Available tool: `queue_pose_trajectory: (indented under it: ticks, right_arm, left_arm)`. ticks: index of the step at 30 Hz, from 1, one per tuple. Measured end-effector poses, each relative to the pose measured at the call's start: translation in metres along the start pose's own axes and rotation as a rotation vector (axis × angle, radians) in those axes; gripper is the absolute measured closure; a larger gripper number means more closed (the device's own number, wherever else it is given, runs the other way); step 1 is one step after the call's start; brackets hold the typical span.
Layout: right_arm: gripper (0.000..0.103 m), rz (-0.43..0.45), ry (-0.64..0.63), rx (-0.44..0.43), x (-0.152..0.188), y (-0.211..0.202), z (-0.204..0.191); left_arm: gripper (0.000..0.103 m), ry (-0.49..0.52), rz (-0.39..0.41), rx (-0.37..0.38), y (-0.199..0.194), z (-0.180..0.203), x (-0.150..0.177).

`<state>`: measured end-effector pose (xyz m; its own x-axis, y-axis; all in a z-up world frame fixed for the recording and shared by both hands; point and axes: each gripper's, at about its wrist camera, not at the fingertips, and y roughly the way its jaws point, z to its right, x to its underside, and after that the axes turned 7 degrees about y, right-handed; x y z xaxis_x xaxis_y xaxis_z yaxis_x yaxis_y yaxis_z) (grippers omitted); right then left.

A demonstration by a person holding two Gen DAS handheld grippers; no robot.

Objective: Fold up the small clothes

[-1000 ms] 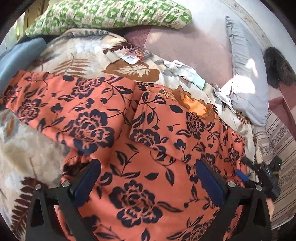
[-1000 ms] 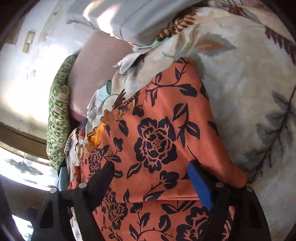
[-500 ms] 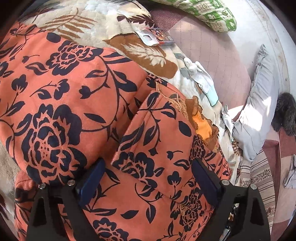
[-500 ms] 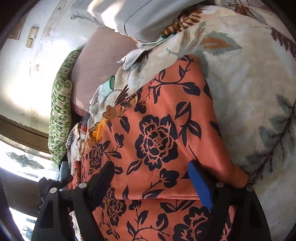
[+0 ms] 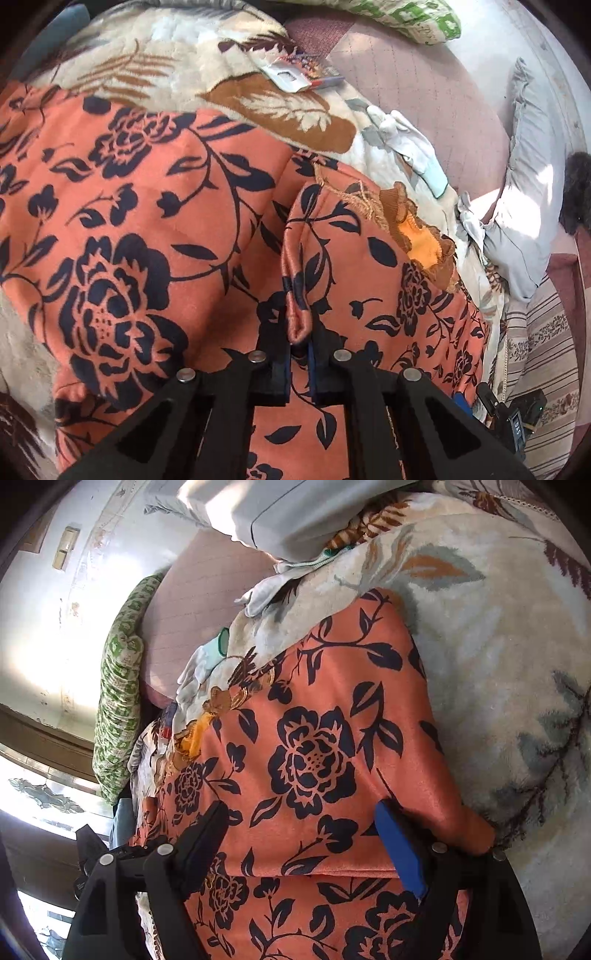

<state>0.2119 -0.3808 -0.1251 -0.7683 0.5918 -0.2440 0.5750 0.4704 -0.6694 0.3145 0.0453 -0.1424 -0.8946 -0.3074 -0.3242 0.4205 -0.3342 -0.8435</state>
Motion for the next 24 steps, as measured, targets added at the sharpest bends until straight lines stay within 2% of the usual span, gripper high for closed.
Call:
queue_pose_trajectory:
  ticks: [4,6,8,9,10,12,14,16,17,19,21,22,24]
  right_arm:
    - [0.019,-0.021,0.01,0.005,-0.004,0.001,-0.001]
    - [0.019,-0.04,0.009,0.021,-0.006,0.003,-0.003]
    - [0.019,-0.064,0.001,0.051,-0.009,0.004,-0.011]
    - [0.019,-0.069,-0.003,0.052,-0.01,0.001,-0.015]
    - [0.019,-0.064,-0.013,0.042,-0.012,-0.003,-0.02]
    - [0.019,-0.032,-0.038,0.012,-0.014,-0.017,-0.027]
    - [0.019,-0.003,-0.014,-0.001,-0.02,-0.023,-0.022]
    - [0.018,-0.046,0.058,0.062,-0.023,-0.006,0.0]
    - [0.018,-0.072,0.061,0.054,-0.024,0.003,0.009]
    - [0.018,-0.058,0.048,0.046,-0.026,-0.005,0.004]
    - [0.018,-0.03,0.032,0.056,-0.025,-0.019,-0.011]
    - [0.018,-0.007,0.008,0.036,-0.024,-0.026,-0.019]
    - [0.016,0.0,-0.036,-0.017,-0.017,-0.03,-0.028]
  left_arm:
    - [0.096,0.084,0.133,-0.1,-0.05,0.021,0.025]
    - [0.096,0.13,0.134,-0.175,-0.048,0.029,0.04]
    - [0.096,0.151,0.081,-0.246,-0.02,0.021,0.041]
    - [0.095,0.124,0.031,-0.247,-0.007,0.01,0.04]
    - [0.093,0.102,0.022,-0.224,-0.002,0.001,0.039]
    - [0.092,0.119,0.053,-0.208,-0.01,0.001,0.037]
    - [0.091,0.125,0.038,-0.205,-0.011,0.0,0.034]
    - [0.09,0.127,0.027,-0.19,-0.013,-0.001,0.032]
    - [0.085,0.124,0.02,-0.186,-0.015,-0.001,0.031]
    - [0.071,0.114,0.003,-0.164,-0.025,-0.003,0.028]
    - [0.057,0.109,0.026,-0.129,-0.043,-0.005,0.032]
    - [0.048,0.113,0.045,-0.112,-0.05,-0.004,0.039]
    - [0.039,0.118,0.099,-0.076,-0.078,-0.015,0.05]
